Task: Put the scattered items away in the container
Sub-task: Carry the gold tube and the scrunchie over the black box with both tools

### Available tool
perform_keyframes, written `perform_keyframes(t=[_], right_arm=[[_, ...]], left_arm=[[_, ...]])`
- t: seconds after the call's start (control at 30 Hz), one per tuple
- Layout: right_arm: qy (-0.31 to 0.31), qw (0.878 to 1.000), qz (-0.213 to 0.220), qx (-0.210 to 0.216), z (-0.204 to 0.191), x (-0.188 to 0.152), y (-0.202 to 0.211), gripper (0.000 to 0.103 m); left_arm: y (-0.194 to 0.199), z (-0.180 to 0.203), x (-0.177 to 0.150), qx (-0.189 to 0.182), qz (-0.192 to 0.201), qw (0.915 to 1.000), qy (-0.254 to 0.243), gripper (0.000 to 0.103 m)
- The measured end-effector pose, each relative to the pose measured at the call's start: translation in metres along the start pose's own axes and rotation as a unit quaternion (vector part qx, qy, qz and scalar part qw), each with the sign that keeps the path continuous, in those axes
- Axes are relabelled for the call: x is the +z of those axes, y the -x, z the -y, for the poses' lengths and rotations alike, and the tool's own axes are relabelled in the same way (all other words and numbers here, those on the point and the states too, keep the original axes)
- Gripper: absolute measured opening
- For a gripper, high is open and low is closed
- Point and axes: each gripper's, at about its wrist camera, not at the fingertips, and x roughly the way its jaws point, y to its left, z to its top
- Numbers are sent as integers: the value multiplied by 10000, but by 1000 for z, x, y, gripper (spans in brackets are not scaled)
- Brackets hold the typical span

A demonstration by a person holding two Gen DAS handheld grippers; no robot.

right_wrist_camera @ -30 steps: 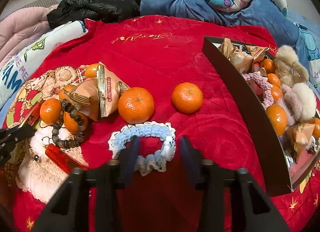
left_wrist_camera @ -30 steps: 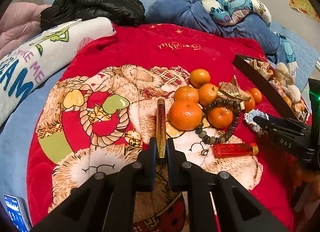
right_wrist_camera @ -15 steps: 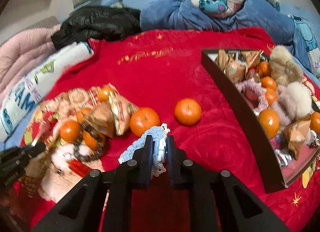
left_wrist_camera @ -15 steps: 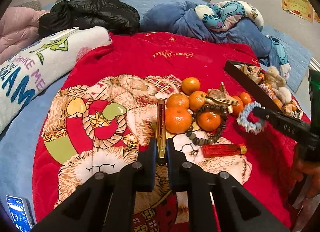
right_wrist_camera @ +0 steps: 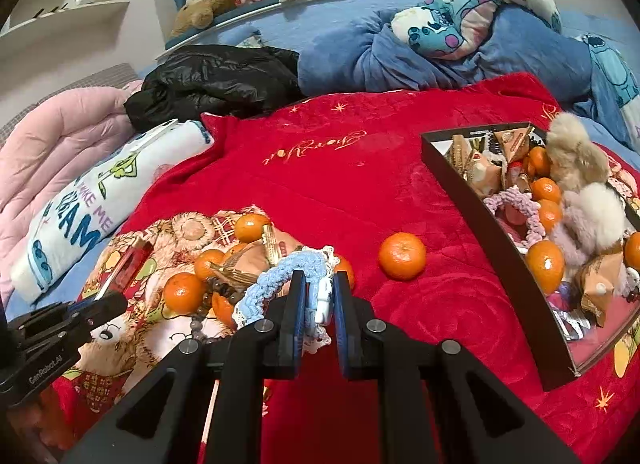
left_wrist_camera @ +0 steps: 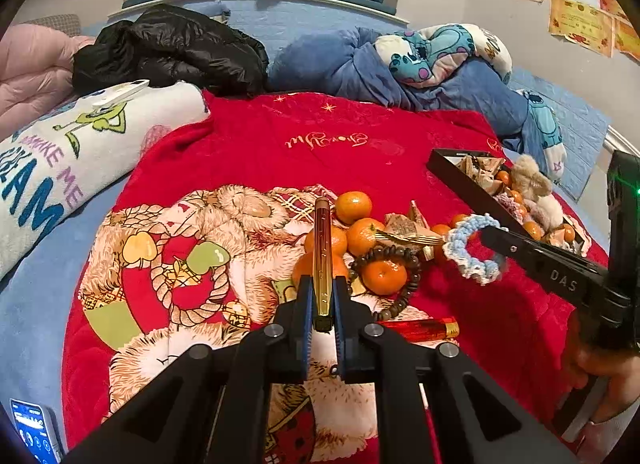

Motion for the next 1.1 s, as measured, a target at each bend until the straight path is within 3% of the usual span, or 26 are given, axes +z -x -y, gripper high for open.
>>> perform_keyframes(t=[0.43, 0.6, 0.87, 1.1], right_arm=[[-150, 9997, 203, -30, 10, 2, 13, 13], [-91, 9995, 290, 9, 13, 2, 20, 13], [-334, 9989, 288, -163, 37, 0, 29, 13], [-253, 9971, 660, -277, 76, 3, 63, 13]], left_arm=[[14, 22, 12, -201, 219, 9995, -51, 10], [6, 32, 14, -366, 138, 9992, 32, 10], [-3, 77, 13, -613, 90, 9979, -213, 10], [-11, 132, 10, -1005, -26, 9936, -521, 10]])
